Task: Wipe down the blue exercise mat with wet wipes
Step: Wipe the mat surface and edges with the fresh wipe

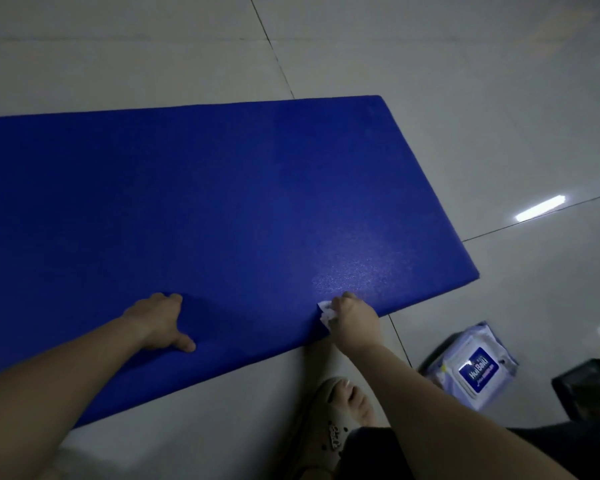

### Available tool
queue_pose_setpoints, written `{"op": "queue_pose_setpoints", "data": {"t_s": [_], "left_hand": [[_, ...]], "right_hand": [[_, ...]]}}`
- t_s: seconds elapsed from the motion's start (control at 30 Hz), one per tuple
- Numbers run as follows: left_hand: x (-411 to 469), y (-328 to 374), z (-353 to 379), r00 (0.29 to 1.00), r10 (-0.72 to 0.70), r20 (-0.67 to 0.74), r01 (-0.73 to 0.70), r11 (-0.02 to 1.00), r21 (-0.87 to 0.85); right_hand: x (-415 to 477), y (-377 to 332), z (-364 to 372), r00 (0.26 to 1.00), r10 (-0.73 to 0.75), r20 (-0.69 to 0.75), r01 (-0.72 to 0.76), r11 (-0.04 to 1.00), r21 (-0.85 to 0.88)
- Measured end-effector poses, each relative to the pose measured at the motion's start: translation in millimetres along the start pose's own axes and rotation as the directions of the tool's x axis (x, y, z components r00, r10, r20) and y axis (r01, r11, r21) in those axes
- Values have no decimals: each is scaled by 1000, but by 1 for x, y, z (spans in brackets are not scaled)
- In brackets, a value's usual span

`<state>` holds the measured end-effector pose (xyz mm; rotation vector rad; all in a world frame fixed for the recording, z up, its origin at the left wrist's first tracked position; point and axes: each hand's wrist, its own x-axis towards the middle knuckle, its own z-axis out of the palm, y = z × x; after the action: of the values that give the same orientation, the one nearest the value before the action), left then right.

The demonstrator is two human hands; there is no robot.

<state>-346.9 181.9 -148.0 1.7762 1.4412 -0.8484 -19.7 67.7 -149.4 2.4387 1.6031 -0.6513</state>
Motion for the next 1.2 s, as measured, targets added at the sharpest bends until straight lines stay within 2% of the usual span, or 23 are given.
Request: {"op": "queue_pose_setpoints", "data": {"t_s": [0.07, 0.13, 0.2, 0.33, 0.53, 0.77, 0.93, 1.0, 1.1, 1.2], "left_hand": [[1, 0, 0, 1000, 1, -8, -1, 1000, -9], [1, -2, 1, 1000, 1, -13, -1, 1000, -6], [1, -1, 1, 1000, 2, -13, -2, 1000, -4], [-1, -1, 0, 1000, 13, -17, -13, 1000, -10], [-2, 1, -1, 1000, 7, -15, -7, 1000, 12], [-1, 0, 1, 1000, 1, -16, -1, 1000, 8], [-1, 0, 0, 1000, 0, -20, 0, 1000, 1], [-1, -1, 0, 1000, 0, -17, 0, 1000, 2], [-1, -1, 0, 1000, 7, -14, -7, 1000, -1], [0, -1, 0, 1000, 15, -16, -15, 1000, -1]], "right_hand": [[7, -3, -4, 1000, 21, -3, -21, 1000, 10], [14, -2, -10, 993, 115, -4, -113, 980, 162], [19, 7, -17, 971, 239, -27, -217, 919, 330], [16, 10, -10, 931, 359, -57, -323, 889, 323], [-4, -23, 10, 946, 318, -55, -263, 858, 440], [-45, -111, 46, 995, 98, 13, -90, 846, 525], [-36, -102, 39, 999, -34, 17, 24, 919, 392], [-25, -75, 29, 999, 34, -36, -18, 932, 361], [-9, -29, 14, 975, 199, -103, -157, 934, 320], [2, -6, 4, 922, 371, -109, -310, 878, 365]]}}
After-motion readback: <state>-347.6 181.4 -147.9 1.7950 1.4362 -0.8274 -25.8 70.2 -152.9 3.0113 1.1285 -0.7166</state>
